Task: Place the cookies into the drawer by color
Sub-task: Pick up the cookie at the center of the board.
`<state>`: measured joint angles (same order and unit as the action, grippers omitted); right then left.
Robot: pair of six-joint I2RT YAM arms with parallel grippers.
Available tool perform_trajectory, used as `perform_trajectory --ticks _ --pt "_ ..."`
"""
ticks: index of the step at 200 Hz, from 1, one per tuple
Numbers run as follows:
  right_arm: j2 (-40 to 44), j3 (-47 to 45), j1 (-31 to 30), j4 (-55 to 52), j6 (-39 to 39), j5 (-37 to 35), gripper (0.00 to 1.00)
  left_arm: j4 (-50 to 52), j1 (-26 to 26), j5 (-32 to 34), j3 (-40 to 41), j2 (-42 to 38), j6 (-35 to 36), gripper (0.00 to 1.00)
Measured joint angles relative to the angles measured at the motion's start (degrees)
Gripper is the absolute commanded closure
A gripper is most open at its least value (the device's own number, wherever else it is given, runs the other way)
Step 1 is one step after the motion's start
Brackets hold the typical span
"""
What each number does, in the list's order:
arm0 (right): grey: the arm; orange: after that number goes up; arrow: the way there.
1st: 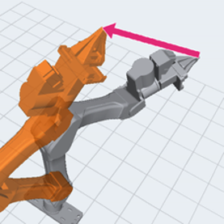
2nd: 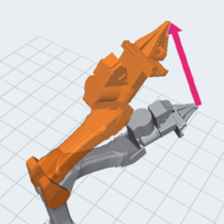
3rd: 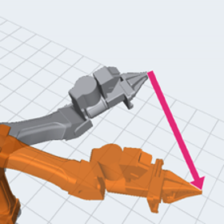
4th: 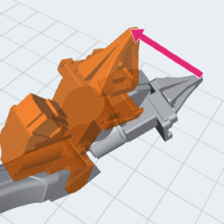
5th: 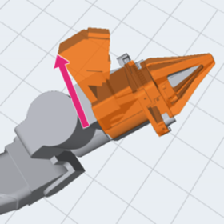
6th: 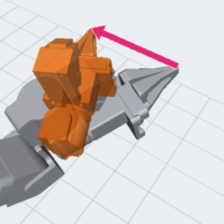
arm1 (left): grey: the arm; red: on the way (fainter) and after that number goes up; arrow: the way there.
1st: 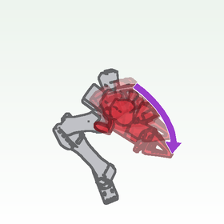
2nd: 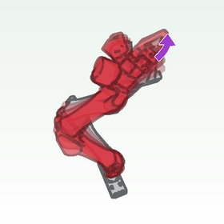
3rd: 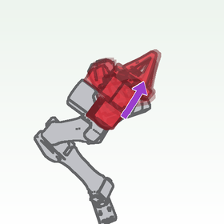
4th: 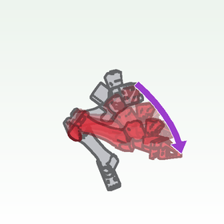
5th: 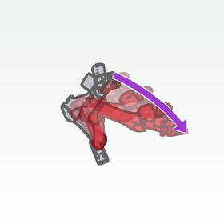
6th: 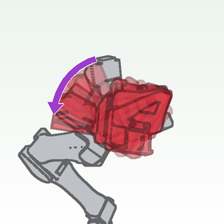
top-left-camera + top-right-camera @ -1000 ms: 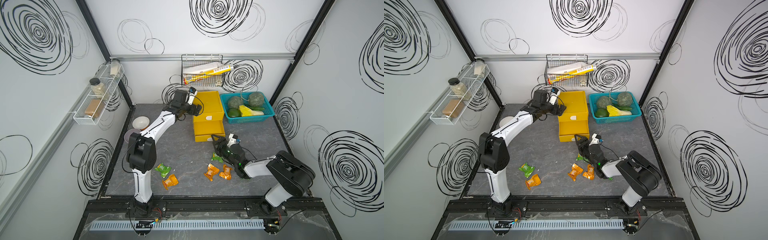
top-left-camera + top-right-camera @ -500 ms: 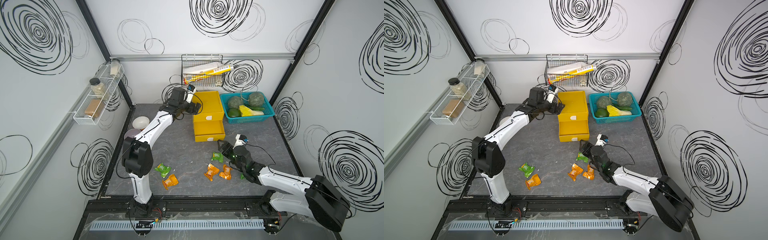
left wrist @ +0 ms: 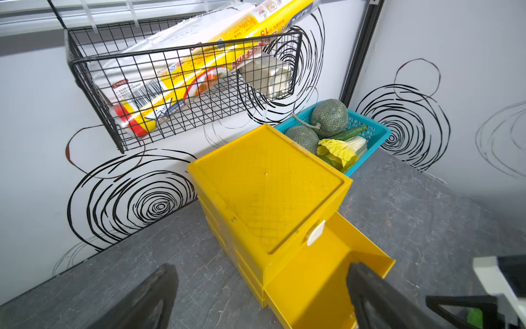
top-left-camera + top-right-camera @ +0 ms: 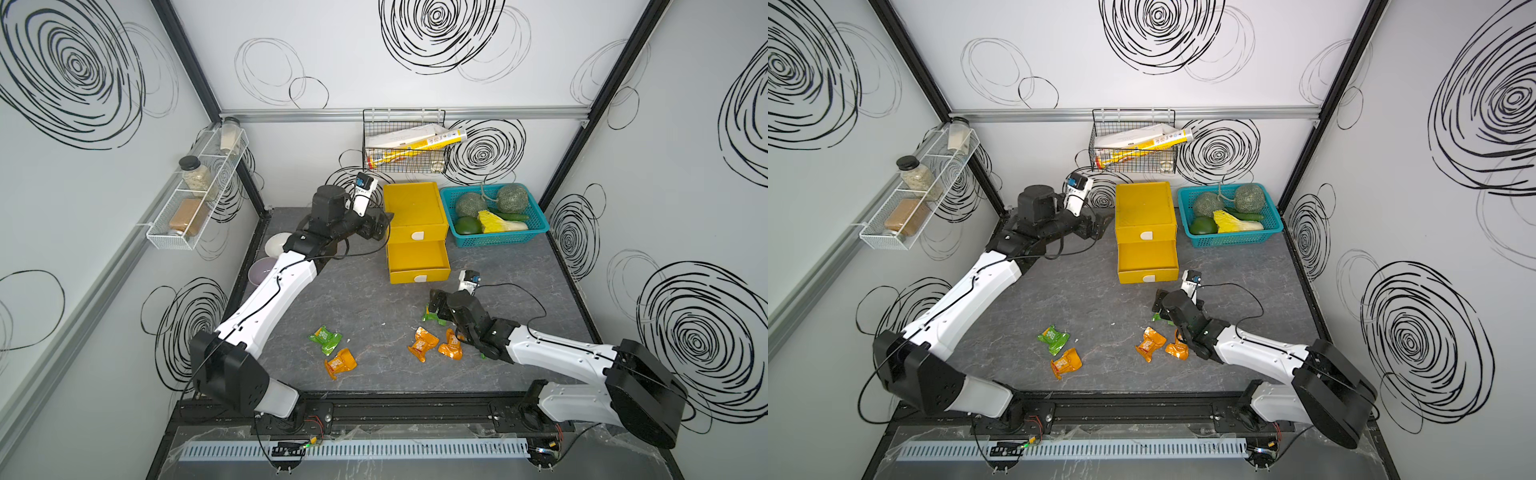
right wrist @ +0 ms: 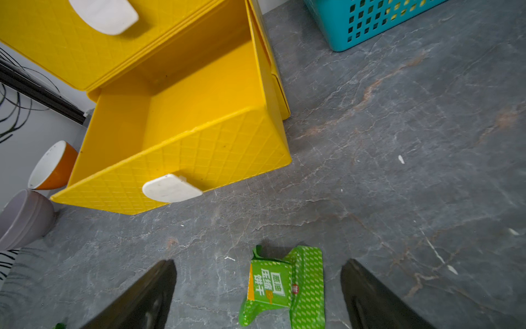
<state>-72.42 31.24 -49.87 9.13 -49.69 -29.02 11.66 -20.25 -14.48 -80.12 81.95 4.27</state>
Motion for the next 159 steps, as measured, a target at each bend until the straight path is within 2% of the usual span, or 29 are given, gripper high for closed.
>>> perform_trajectory --ticks 61,102,159 --pt "-5.7 1.1 -1.9 -2.7 0.3 -2.6 0.07 0.6 -0.1 -2.8 16.0 -16.2 0.8 0.01" --pt "-9.9 3.0 -3.1 -3.5 1.3 -3.8 0.07 0.8 0.6 -6.2 24.6 -21.4 2.6 0.01" --pt "-13.0 4.7 -3.7 -4.0 2.9 -5.2 0.07 0.0 7.8 -14.8 35.1 -25.4 3.0 0.01"
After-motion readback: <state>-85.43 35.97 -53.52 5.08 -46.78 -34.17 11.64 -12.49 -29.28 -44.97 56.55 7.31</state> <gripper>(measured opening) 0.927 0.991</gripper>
